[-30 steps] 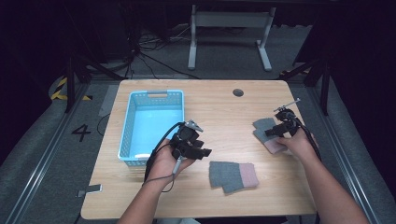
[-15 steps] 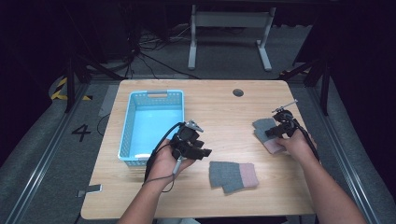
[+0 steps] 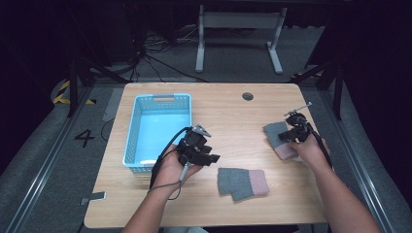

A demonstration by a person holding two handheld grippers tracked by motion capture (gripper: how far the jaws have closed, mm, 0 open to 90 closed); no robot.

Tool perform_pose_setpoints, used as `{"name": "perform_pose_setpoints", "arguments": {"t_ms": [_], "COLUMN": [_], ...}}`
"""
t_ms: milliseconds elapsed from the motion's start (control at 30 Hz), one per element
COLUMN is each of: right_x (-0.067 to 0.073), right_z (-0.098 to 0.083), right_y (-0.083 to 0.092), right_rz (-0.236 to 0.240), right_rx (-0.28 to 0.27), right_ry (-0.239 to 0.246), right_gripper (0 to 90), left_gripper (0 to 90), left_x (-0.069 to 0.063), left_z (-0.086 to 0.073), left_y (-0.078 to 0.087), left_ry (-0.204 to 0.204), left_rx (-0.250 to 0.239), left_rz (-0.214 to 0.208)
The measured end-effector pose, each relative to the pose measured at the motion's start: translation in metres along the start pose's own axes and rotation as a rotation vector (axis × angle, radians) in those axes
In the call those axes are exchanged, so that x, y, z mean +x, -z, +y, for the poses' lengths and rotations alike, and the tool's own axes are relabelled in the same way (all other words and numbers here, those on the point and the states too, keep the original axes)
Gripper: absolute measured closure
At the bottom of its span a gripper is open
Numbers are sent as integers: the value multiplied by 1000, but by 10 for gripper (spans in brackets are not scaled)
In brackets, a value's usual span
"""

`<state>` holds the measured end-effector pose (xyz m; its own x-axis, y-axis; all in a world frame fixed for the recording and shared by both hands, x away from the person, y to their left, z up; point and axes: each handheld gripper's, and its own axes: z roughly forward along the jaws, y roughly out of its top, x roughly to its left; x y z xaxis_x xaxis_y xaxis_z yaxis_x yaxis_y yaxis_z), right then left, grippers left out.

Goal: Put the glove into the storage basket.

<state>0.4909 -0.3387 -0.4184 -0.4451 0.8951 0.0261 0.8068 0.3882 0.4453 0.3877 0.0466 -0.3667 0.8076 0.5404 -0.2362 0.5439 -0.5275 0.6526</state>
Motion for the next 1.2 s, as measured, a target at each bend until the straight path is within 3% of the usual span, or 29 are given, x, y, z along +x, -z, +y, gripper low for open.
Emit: {"name": "perform_pose_setpoints", "arguments": {"t_ms": [533, 767, 933, 1200], "right_x": [24, 43, 60, 84], "right_z": [2, 0, -2, -6], "right_y": [44, 65, 75, 86], "right_rz": [24, 82, 154, 193], "right_rx": [-70, -114, -123, -126], "right_ry": [101, 155, 215, 308], "right_gripper": [848, 845, 844, 843], "left_gripper": [540, 540, 540, 540], "left_x": [-1, 0, -1, -1], "left_z": [1, 1, 1, 1], "left_y": [1, 1, 1, 1], "left_ry": [-2, 0, 1, 1], "left_rx": [0, -1, -2, -2], "left_rz": [0, -5, -5, -7]}}
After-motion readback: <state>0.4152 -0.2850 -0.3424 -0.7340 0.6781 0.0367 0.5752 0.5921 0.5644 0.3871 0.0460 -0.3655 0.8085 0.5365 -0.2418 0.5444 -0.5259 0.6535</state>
